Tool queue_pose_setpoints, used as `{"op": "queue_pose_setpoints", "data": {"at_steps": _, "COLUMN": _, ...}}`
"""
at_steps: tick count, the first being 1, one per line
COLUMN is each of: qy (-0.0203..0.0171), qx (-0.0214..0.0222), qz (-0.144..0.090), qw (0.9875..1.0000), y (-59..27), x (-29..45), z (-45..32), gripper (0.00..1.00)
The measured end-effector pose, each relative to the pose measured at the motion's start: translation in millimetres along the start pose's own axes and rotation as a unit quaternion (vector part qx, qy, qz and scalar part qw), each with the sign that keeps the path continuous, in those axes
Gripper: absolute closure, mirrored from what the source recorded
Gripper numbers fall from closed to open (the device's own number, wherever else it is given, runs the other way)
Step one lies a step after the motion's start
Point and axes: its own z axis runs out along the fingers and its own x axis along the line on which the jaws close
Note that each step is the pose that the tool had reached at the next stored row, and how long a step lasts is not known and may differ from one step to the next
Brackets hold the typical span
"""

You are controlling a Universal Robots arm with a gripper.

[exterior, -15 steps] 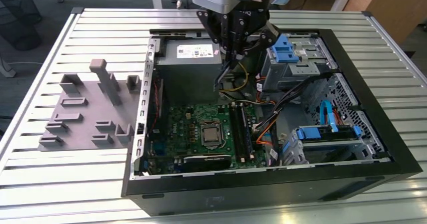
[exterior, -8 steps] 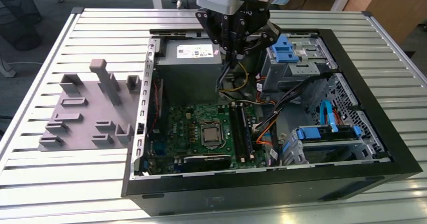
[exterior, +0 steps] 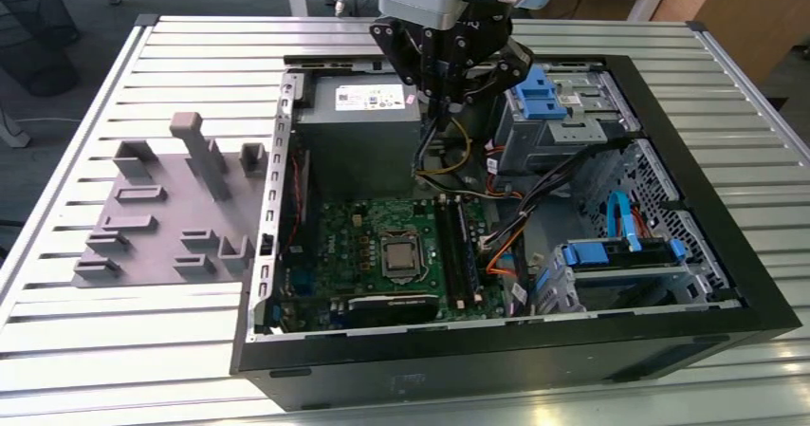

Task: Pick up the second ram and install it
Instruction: 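Insert the second ram into the second slot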

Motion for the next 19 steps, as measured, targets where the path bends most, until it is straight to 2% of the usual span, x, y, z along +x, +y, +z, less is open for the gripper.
{"op": "queue_pose_setpoints", "data": {"at_steps": 4, "qy": 0.0001, "qx": 0.0001, "qz": 0.007, "qw": 1.0, "y": 0.0, "x": 0.0, "z": 0.0, "gripper": 0.86}}
{"op": "queue_pose_setpoints", "data": {"at_steps": 9, "qy": 0.0005, "qx": 0.0006, "qz": 0.05, "qw": 0.9987, "y": 0.0, "x": 0.0, "z": 0.3, "gripper": 0.86}}
{"op": "queue_pose_setpoints", "data": {"at_steps": 11, "qy": 0.0008, "qx": 0.0009, "qz": 0.074, "qw": 0.9973, "y": -0.2, "x": -0.1, "z": 0.5, "gripper": 0.86}}
{"op": "queue_pose_setpoints", "data": {"at_steps": 15, "qy": 0.0012, "qx": 0.0011, "qz": 0.102, "qw": 0.9948, "y": -0.5, "x": -0.2, "z": 0.6, "gripper": 0.86}}
{"op": "queue_pose_setpoints", "data": {"at_steps": 19, "qy": 0.0015, "qx": 0.0014, "qz": 0.132, "qw": 0.9913, "y": -0.7, "x": -0.4, "z": 0.8, "gripper": 0.86}}
